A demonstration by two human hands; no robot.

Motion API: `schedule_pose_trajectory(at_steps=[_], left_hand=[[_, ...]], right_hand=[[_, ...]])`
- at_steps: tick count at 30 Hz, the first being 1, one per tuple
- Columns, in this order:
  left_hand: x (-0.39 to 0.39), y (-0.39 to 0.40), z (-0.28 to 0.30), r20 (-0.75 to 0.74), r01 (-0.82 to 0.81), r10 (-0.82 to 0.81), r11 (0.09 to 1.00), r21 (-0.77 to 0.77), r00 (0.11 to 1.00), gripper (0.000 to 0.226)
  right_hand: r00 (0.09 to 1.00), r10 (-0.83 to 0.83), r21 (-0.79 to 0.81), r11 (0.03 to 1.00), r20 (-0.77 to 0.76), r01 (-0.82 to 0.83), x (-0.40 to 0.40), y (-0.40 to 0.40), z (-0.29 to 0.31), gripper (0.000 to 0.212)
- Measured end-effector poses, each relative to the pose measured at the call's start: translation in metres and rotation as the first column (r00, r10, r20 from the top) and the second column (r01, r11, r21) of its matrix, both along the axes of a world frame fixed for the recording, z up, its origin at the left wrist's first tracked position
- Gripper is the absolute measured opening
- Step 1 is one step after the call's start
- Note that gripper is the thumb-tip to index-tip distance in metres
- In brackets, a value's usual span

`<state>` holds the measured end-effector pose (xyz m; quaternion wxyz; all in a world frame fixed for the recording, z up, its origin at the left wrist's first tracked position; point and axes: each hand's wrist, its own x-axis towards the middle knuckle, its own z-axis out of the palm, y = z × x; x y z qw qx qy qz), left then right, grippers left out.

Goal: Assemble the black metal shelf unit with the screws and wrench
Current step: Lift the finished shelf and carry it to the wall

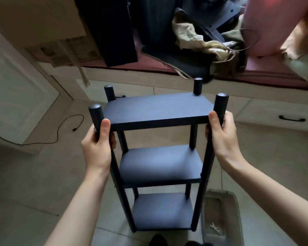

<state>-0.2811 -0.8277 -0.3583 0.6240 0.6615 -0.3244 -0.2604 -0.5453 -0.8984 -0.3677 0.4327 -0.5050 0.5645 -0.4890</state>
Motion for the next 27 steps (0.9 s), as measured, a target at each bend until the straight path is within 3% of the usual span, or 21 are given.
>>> schedule_pose_trajectory(at_steps=[7, 15, 21, 27], left_hand=[[0.001, 0.027, 0.111, -0.025, 0.080, -0.079, 0.995, 0.060, 0.997, 0.017], [-0.004, 0.067, 0.260, -0.094, 0.176, -0.168, 0.981, 0.085, 0.981, 0.011], [-0.023, 0.095, 0.358, -0.119, 0.244, -0.233, 0.965, 0.096, 0.965, 0.018], [-0.044, 0.119, 0.405, -0.171, 0.347, -0.325, 0.930, 0.121, 0.930, 0.044]], right_hand=[[0.993, 0.001, 0.041, 0.999, 0.115, -0.006, -0.008, 0.037, 0.097, 0.010], [0.987, -0.010, 0.077, 0.997, 0.163, -0.002, -0.023, 0.084, 0.244, 0.025], [0.977, -0.041, 0.033, 0.999, 0.210, 0.035, -0.043, 0.123, 0.344, 0.027], [0.972, -0.124, 0.046, 0.992, 0.199, 0.117, -0.071, 0.174, 0.402, 0.019]])
